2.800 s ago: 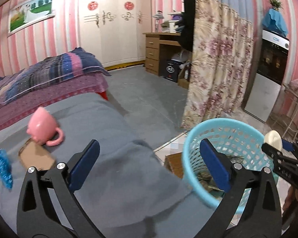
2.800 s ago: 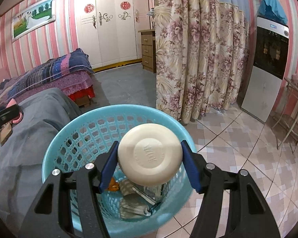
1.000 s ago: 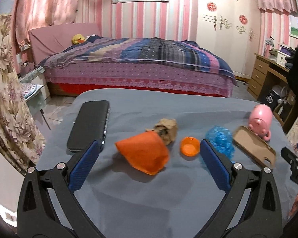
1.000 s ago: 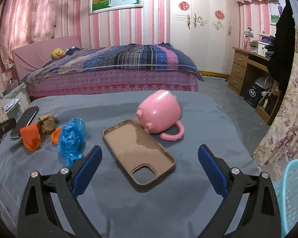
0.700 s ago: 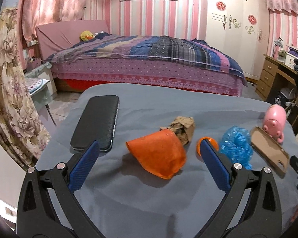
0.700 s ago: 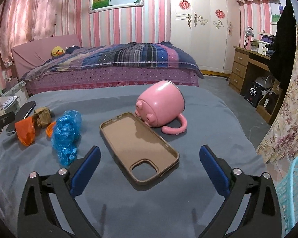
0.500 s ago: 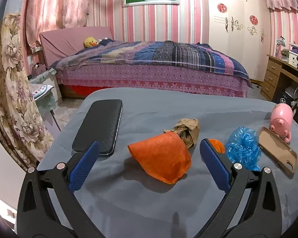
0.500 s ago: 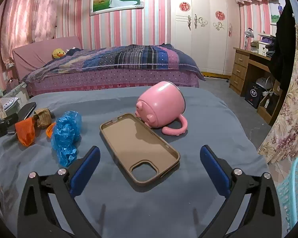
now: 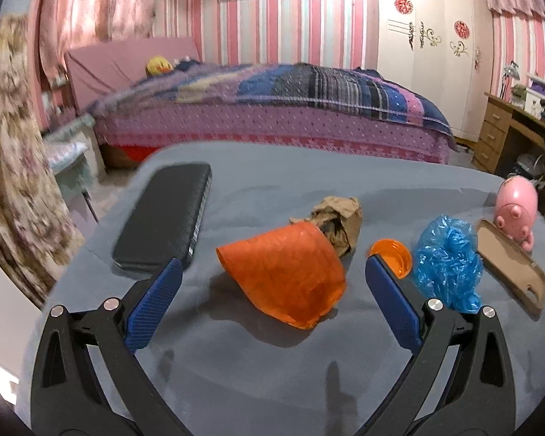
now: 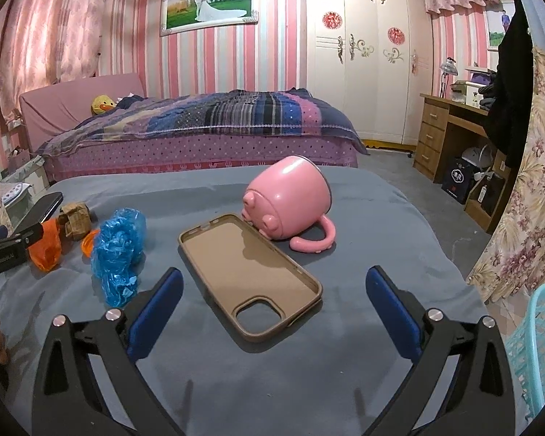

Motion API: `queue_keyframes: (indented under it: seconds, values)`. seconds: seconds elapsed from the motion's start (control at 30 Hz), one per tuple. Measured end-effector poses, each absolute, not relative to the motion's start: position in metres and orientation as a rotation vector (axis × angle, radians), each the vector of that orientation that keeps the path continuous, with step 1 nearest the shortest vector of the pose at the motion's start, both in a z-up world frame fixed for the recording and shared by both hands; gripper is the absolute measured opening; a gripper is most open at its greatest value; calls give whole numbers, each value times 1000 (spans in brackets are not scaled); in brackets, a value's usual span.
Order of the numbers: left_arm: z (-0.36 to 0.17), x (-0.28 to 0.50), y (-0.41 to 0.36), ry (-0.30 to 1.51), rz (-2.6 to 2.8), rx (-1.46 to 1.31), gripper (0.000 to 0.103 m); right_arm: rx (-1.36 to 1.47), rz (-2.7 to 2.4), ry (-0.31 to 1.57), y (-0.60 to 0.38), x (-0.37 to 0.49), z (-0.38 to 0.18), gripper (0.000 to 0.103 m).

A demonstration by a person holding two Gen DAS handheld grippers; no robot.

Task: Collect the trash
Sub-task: 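Move both open tools back to the bed toward the orange peel, then grasp the orange peel with the left tool while the right tool grasps the blue plastic bag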

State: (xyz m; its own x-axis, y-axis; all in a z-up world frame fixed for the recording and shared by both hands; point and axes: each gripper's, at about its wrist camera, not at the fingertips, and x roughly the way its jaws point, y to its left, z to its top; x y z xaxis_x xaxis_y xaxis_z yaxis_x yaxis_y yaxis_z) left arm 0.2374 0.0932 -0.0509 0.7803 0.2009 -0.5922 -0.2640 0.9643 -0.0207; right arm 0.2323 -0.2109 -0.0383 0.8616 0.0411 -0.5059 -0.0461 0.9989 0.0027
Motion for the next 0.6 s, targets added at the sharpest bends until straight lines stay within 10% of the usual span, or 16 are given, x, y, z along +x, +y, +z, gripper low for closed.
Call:
queue_keyframes:
  seconds: [0.4, 0.6]
  values:
    - [-73, 258, 105, 777, 196, -198, 96, 23, 44, 581, -218, 238, -40, 98]
    - [-80, 263, 107, 810, 141, -236, 52, 12, 58, 606, -215, 242, -44, 98]
